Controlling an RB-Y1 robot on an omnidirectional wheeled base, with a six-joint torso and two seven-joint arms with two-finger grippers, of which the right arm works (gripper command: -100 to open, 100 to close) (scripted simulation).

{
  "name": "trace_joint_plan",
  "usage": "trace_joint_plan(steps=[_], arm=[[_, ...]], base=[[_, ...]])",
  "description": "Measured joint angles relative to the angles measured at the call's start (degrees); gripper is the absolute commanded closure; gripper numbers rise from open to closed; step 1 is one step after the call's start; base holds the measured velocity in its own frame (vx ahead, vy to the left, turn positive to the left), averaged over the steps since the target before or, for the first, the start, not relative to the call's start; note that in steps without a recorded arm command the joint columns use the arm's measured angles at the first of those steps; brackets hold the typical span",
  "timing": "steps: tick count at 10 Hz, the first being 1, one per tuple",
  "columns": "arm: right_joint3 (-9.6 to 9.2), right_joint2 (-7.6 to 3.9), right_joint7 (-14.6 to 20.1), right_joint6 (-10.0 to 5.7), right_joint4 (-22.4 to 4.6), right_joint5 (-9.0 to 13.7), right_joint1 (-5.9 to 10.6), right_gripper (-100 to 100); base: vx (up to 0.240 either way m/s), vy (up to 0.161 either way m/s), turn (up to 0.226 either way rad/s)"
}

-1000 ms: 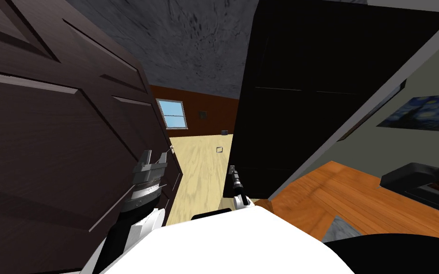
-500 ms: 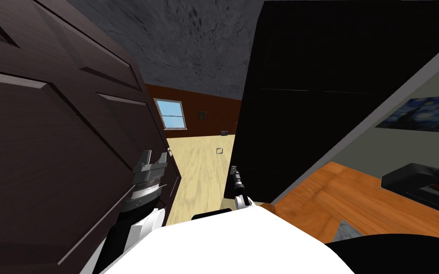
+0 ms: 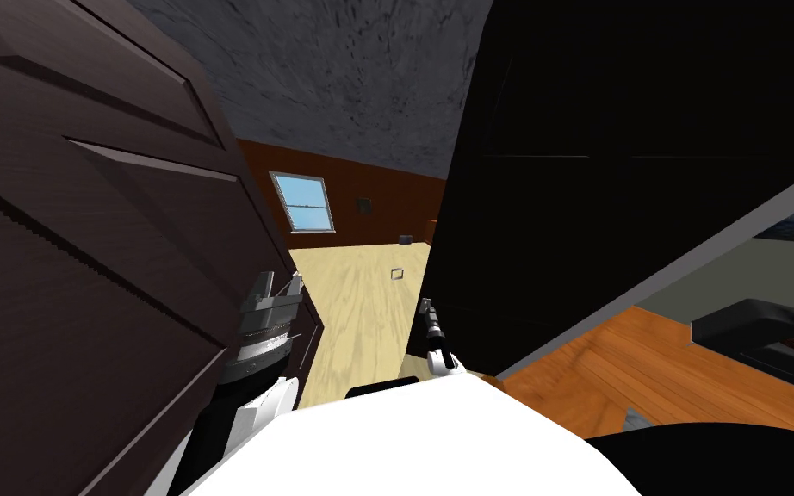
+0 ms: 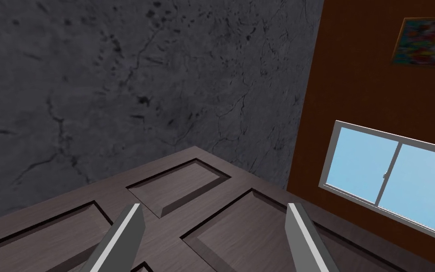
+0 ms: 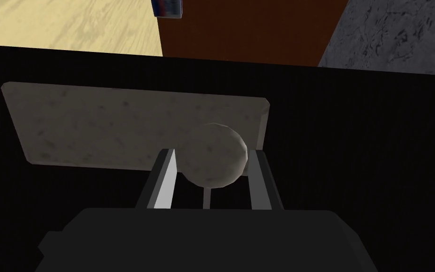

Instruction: Push the door open

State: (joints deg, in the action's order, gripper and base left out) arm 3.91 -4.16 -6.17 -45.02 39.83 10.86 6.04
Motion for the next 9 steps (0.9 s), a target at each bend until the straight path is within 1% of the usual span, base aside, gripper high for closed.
trace_joint_plan(steps=[1,2,3,6,9], arm=[[0.59,-0.45,0.2,-0.97,-1.9,0.4,0.56,100],[1.36,-0.69,0.0,-1.12,-2.1,0.7,0.25,100],[2.03,-0.67,-0.5,-0.52,-0.7,1.1,-0.53,-100],[2.13,-0.34,-0.5,-0.14,-0.3,1.3,-0.5,-100],[2.28,0.44,-0.5,0.25,0.1,1.7,-0.39,-100]], base=[[0.17,0.041,-0.095],[0.165,0.032,-0.09],[-0.039,0.098,-0.059],[-0.183,0.092,-0.033],[-0.207,0.14,-0.058]])
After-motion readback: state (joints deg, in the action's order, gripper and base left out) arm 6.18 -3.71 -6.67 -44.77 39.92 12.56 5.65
